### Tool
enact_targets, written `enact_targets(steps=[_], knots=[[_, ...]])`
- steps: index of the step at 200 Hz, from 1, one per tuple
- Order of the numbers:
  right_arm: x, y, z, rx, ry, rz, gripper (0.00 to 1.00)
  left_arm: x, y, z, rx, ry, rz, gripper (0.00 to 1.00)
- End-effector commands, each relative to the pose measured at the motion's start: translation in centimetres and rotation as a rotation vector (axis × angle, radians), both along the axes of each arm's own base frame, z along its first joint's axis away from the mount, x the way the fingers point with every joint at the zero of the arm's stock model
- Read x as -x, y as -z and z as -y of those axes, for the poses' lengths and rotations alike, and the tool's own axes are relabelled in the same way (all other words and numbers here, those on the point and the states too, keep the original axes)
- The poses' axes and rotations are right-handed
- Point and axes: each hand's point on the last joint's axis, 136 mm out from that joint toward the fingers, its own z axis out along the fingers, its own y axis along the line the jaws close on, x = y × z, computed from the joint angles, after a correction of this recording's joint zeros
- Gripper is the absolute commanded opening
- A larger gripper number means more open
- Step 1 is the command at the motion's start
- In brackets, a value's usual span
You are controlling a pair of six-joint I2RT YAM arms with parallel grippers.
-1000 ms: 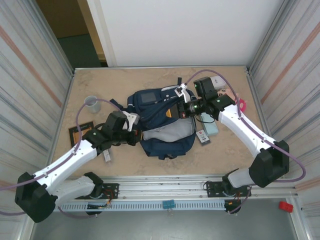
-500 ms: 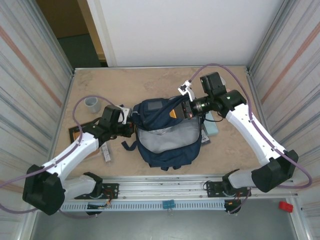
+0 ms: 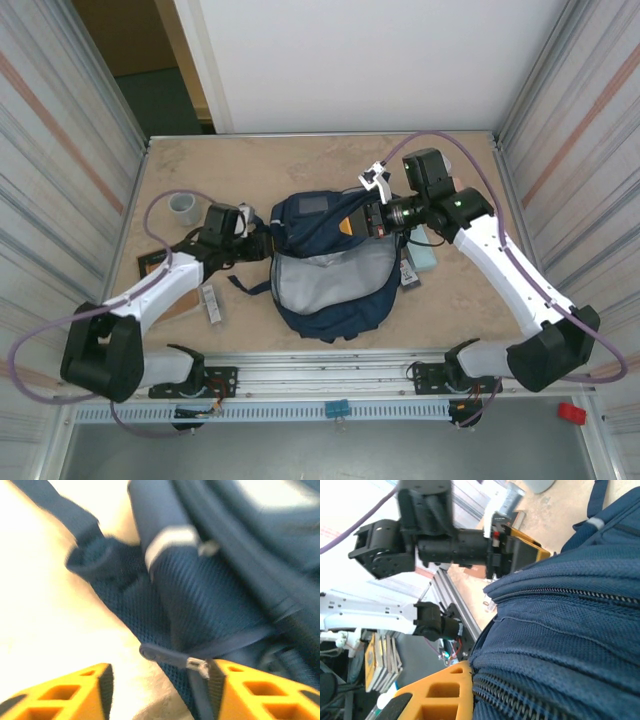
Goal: Pack books, pencil case, and school supplies into a backpack
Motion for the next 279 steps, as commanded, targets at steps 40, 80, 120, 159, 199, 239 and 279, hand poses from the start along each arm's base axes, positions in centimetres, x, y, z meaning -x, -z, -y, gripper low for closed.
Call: enact_targets(steps=[40, 80, 120, 159, 199, 239, 279], knots=[[-1.9, -2.1, -4.7, -0.089, -0.025, 0.145, 0.0, 2.5, -7.9, -1.8, 0.092, -0.084, 0.171, 0.66], [-4.8, -1.3, -8.2, -0.075, -0.038, 0.181, 0.0, 3.0, -9.3, -2.3, 0.109, -0.105, 0.207, 0.66], [-7.5, 1.1, -9.9, -0.058, 0.022, 0.15, 0.05, 2.6, -9.4, -1.8, 0.129, -0.094, 0.196, 0.66], [-8.5, 6.3, -9.9, 0.012, 0.203, 0.003, 0.36, 2.3, -9.0, -1.0, 0.171, -0.086, 0.175, 0.66], [-5.8, 12.6, -9.6, 0.161, 0.343, -0.14, 0.58, 2.3, -7.7, -0.1, 0.209, -0.077, 0.115, 0.66], [-3.0, 15.3, -7.0, 0.321, 0.446, -0.187, 0.69, 2.0, -6.1, -0.8, 0.164, -0.115, 0.079, 0.66], [-0.4, 13.7, -2.2, 0.493, 0.509, -0.153, 0.73, 1.8, -4.6, -1.7, 0.127, -0.173, 0.023, 0.65]])
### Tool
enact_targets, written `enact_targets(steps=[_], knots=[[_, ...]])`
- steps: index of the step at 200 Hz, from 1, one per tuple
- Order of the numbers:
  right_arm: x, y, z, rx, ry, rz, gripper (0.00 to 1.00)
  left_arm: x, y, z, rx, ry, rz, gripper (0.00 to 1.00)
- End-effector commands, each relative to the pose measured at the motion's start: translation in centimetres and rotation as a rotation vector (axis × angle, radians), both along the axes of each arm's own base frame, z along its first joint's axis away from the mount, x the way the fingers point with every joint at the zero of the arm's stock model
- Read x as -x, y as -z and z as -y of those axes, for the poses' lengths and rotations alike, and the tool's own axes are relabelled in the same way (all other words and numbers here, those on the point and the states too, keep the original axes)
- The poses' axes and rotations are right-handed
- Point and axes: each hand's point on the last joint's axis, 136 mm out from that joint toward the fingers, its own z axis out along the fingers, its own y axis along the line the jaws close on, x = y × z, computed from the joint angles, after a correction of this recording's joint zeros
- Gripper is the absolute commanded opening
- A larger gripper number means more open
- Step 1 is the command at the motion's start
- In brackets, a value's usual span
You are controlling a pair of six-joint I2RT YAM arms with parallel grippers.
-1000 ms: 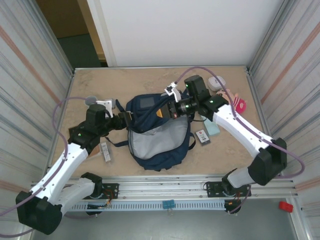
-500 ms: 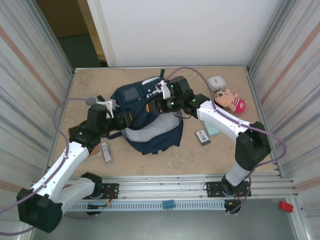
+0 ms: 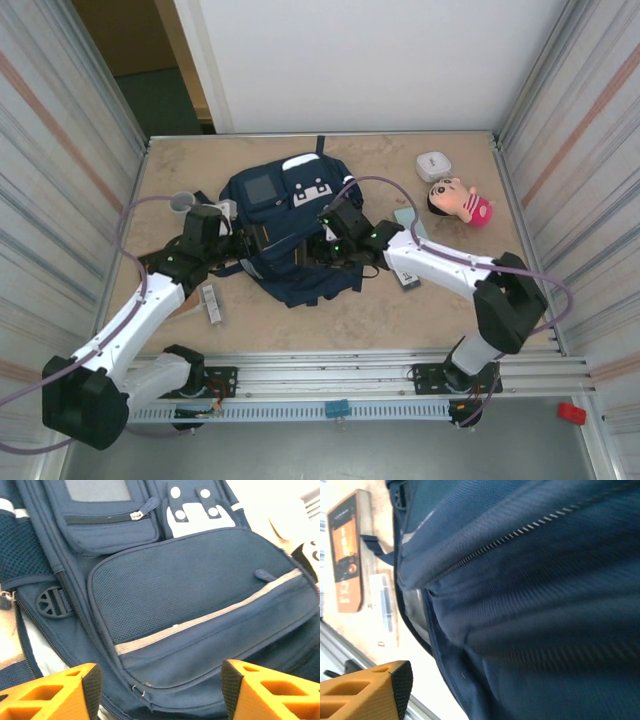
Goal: Pack books, pencil case, and school supplies into a backpack
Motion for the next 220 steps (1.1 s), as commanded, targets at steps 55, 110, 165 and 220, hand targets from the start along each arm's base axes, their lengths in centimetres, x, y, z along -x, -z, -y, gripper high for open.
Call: enact_targets(steps=[55, 110, 165, 220], knots=[[2.8, -8.4, 5.1, 0.066, 0.009, 0.177, 0.73, -0.2, 2.5, -3.7, 0.076, -0.197, -0.141, 0.66], [-4.9, -5.3, -2.4, -0.007, -0.044, 0.243, 0.69, -0.7, 4.1, -4.6, 0.227, -0.251, -0.176, 0.64], [-8.1, 3.8, -0.4, 0.006, 0.121, 0.137, 0.67, -3.4, 7.8, -0.9, 0.252, -0.172, -0.254, 0.57], [-7.4, 8.3, 6.6, 0.039, 0.291, 0.065, 0.67, -6.6, 9.3, 4.4, 0.185, -0.06, -0.252, 0.58]])
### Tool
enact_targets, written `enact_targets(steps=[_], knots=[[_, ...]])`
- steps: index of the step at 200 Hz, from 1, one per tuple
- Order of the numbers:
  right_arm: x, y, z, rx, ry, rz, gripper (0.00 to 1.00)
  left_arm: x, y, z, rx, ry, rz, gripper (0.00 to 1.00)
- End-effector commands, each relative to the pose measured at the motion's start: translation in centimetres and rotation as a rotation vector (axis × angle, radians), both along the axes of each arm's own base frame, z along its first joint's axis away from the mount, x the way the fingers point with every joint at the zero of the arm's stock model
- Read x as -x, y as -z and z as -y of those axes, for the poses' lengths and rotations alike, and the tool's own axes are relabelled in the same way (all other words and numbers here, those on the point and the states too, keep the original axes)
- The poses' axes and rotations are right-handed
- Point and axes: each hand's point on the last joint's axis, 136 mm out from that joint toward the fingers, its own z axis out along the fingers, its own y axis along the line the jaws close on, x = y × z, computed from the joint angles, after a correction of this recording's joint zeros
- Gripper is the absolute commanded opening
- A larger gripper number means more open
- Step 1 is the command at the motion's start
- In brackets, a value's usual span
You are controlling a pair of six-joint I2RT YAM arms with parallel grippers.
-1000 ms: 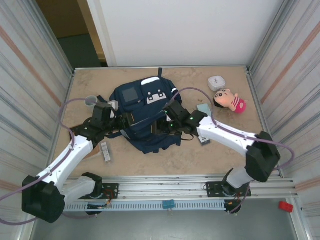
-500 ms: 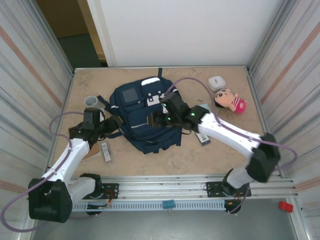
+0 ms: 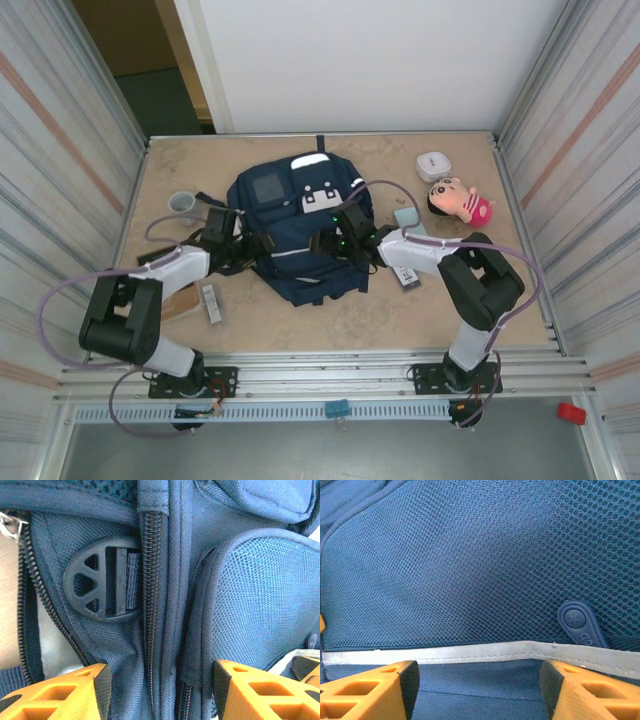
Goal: Pack books, pencil case, and school supplies into a backpack
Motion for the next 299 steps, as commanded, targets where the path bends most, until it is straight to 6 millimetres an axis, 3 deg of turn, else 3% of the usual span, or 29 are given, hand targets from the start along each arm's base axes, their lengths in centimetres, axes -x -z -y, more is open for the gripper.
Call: enact_targets(steps=[1, 28, 40, 58, 84, 108, 133, 160, 187, 227, 271, 299], knots=[[0.5, 1.0, 3.7, 0.008, 0.108, -0.04, 0.67, -3.2, -2.1, 3.0, 0.023, 0.058, 0.114, 0.58], [0.9, 0.3, 6.5, -0.017, 0.146, -0.035, 0.67, -4.5, -2.5, 4.6, 0.011, 0.079, 0.135, 0.61], [1.1, -1.1, 6.4, -0.02, 0.123, -0.006, 0.68, -4.6, -2.8, 4.5, 0.007, 0.076, 0.131, 0.63], [1.4, -4.8, 5.2, -0.023, 0.061, 0.08, 0.68, -3.6, -3.8, 2.9, -0.026, 0.048, 0.109, 0.67], [2.7, -11.5, 2.8, -0.032, -0.046, 0.247, 0.69, -0.8, -5.6, -2.8, -0.104, -0.053, 0.083, 0.76], [4.6, -15.4, -0.4, -0.084, -0.154, 0.347, 0.7, 2.5, -6.9, -10.2, -0.208, -0.193, 0.052, 0.85], [5.7, -15.9, -3.4, -0.133, -0.229, 0.362, 0.7, 5.8, -6.5, -15.9, -0.267, -0.312, -0.014, 0.95], [6.2, -14.9, -5.3, -0.14, -0.281, 0.34, 0.69, 7.4, -4.6, -18.8, -0.286, -0.375, -0.086, 0.97], [6.6, -14.3, -6.4, -0.144, -0.315, 0.33, 0.69, 7.4, -2.5, -18.6, -0.254, -0.381, -0.133, 0.97], [6.7, -13.8, -6.1, -0.125, -0.318, 0.333, 0.7, 7.0, 0.2, -17.2, -0.246, -0.347, -0.188, 0.95], [6.9, -13.7, -5.8, -0.127, -0.315, 0.337, 0.7, 7.0, 3.4, -13.0, -0.21, -0.277, -0.251, 0.95], [6.9, -13.7, -5.6, -0.124, -0.312, 0.337, 0.7, 6.7, 4.2, -9.4, -0.192, -0.22, -0.251, 0.95]])
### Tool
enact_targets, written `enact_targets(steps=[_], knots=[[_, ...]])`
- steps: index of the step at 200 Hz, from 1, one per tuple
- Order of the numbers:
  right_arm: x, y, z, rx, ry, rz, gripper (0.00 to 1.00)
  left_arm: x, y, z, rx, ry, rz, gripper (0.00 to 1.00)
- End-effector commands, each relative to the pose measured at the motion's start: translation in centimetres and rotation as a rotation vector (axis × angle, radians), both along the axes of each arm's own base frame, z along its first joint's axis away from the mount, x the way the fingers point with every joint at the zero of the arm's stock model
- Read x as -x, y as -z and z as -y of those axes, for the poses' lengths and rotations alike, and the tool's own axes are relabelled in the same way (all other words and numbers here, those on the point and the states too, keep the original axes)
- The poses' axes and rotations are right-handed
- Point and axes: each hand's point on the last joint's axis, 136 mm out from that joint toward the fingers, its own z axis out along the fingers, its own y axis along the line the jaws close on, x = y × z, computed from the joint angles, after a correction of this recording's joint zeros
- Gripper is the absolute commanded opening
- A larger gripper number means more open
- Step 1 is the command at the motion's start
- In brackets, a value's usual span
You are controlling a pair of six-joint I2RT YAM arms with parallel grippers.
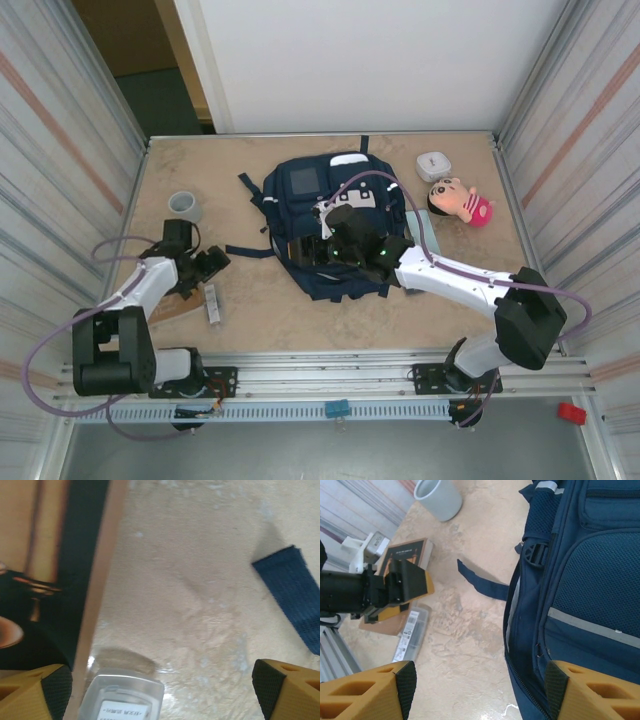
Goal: Pack books, pencil case, and school supplies into a backpack
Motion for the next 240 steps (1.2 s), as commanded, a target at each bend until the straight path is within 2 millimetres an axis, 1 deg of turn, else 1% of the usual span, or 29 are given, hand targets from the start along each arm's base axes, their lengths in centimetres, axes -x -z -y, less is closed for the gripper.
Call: enact_targets(steps=[1, 24, 42, 57, 68, 82, 98, 113, 130, 161, 173, 184, 200, 212, 224, 240], knots=[[0.2, -1.2, 0.0, -0.018, -0.014, 0.038, 0.7, 0.7, 2.3, 4.2, 0.107, 0.028, -0.047, 0.95], [0.2, -1.2, -0.1, -0.02, -0.016, 0.036, 0.7, 0.2, 2.5, 7.6, 0.135, 0.075, -0.045, 0.95], [0.2, -1.2, -0.1, -0.024, -0.017, 0.033, 0.7, -0.5, 2.1, 10.0, 0.13, 0.138, -0.035, 0.95], [0.3, -1.1, -0.1, -0.021, -0.018, 0.028, 0.7, -1.2, 1.1, 10.9, 0.127, 0.164, -0.021, 0.95], [0.4, -1.1, 0.0, -0.017, -0.021, 0.026, 0.7, -1.7, -0.1, 10.6, 0.106, 0.172, 0.004, 0.95], [0.4, -1.2, 0.0, -0.015, -0.022, 0.03, 0.7, -2.2, -2.0, 9.4, 0.041, 0.181, 0.046, 0.96], [0.4, -1.1, 0.0, -0.012, -0.024, 0.029, 0.7, -2.4, -3.8, 7.2, -0.002, 0.164, 0.078, 0.97], [0.4, -0.9, -0.2, -0.013, -0.031, 0.024, 0.7, -2.2, -4.7, 4.7, -0.01, 0.111, 0.089, 0.97], [0.4, -0.7, -0.4, -0.014, -0.04, 0.017, 0.7, -1.9, -5.2, 1.5, -0.049, 0.054, 0.088, 0.98], [0.5, -0.5, -0.5, -0.014, -0.045, 0.012, 0.7, -1.5, -5.0, -4.3, -0.101, -0.067, 0.082, 0.99], [0.5, -0.6, -0.4, -0.011, -0.044, 0.015, 0.7, -1.1, -4.6, -6.2, -0.112, -0.12, 0.073, 0.99], [0.5, -0.7, -0.4, -0.011, -0.043, 0.018, 0.71, -1.0, -4.3, -7.5, -0.121, -0.15, 0.066, 0.99], [0.5, -0.7, -0.3, -0.008, -0.041, 0.021, 0.71, -0.9, -3.8, -8.8, -0.141, -0.178, 0.055, 0.99], [0.5, -0.7, -0.2, -0.005, -0.04, 0.021, 0.71, -0.8, -3.1, -9.0, -0.14, -0.19, 0.039, 0.99], [0.5, -0.5, -0.2, -0.002, -0.039, 0.019, 0.72, -0.9, -2.0, -8.5, -0.106, -0.187, 0.021, 0.99], [0.4, -0.5, -0.3, -0.005, -0.039, 0.018, 0.75, -1.0, -0.2, -7.2, -0.062, -0.17, -0.007, 0.98]])
